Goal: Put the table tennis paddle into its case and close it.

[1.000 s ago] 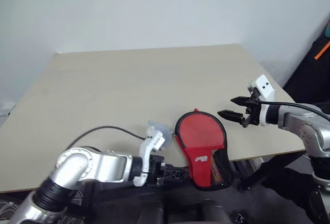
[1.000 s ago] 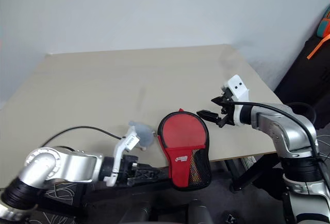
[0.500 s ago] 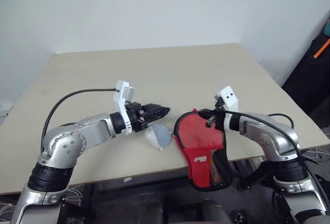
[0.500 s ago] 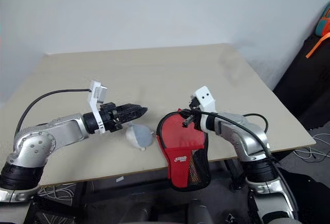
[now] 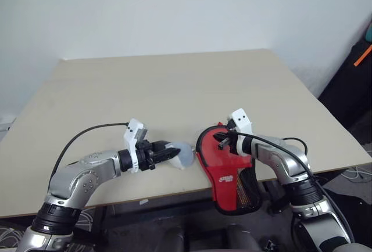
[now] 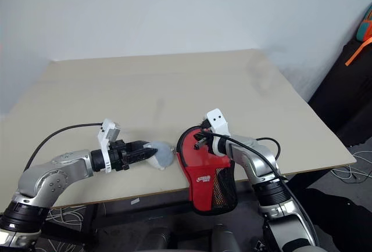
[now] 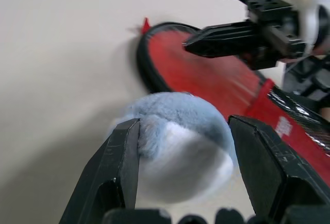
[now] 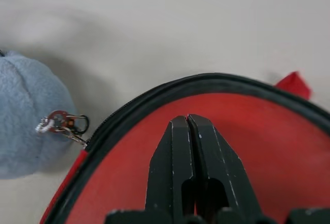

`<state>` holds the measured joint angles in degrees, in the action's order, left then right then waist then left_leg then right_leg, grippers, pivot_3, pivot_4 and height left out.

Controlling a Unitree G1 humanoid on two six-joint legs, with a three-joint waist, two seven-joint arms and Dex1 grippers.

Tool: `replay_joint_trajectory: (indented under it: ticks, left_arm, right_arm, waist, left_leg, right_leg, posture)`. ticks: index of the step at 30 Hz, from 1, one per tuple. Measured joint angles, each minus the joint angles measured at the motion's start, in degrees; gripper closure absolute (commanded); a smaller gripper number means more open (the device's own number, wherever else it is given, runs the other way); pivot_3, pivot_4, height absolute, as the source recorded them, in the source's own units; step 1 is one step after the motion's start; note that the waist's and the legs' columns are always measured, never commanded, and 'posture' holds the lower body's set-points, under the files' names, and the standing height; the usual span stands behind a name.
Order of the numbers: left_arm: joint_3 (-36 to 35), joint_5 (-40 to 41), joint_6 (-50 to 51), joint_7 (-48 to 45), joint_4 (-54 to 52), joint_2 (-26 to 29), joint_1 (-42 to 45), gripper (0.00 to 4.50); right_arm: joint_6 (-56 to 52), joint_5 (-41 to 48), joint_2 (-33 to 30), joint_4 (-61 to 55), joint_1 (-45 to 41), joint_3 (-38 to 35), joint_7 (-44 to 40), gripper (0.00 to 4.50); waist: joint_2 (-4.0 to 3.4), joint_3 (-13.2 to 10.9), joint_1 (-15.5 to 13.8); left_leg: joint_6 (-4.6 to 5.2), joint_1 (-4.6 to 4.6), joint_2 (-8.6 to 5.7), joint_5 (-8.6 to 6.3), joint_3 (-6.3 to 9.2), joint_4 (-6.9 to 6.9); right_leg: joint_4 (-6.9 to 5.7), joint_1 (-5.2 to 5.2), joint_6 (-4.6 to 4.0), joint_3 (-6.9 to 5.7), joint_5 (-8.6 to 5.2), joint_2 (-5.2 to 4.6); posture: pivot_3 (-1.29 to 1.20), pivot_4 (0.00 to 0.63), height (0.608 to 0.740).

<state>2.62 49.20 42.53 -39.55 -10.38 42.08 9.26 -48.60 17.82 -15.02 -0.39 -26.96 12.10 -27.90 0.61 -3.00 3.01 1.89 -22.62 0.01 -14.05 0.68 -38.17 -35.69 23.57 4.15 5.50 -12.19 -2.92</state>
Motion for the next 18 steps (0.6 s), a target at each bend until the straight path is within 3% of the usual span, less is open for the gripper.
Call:
replay_joint_trajectory:
  ticks: [18]
  left_arm:
    - [-1.2, -8.0, 0.0, -6.7, 5.9, -4.3, -0.3, 1.70]
  right_arm:
    - [0.1, -2.3, 1.0, 1.0, 0.8, 0.8, 0.3, 4.47]
  waist:
    - [-0.01, 0.0, 0.0]
  left_leg:
    - [0.00, 0.04, -0.01, 0.00, 0.03, 0.00]
  right_leg:
    - [-0.01, -0.05, 0.04, -0.03, 0.02, -0.01]
  posture:
    - [0.00, 0.000, 0.740]
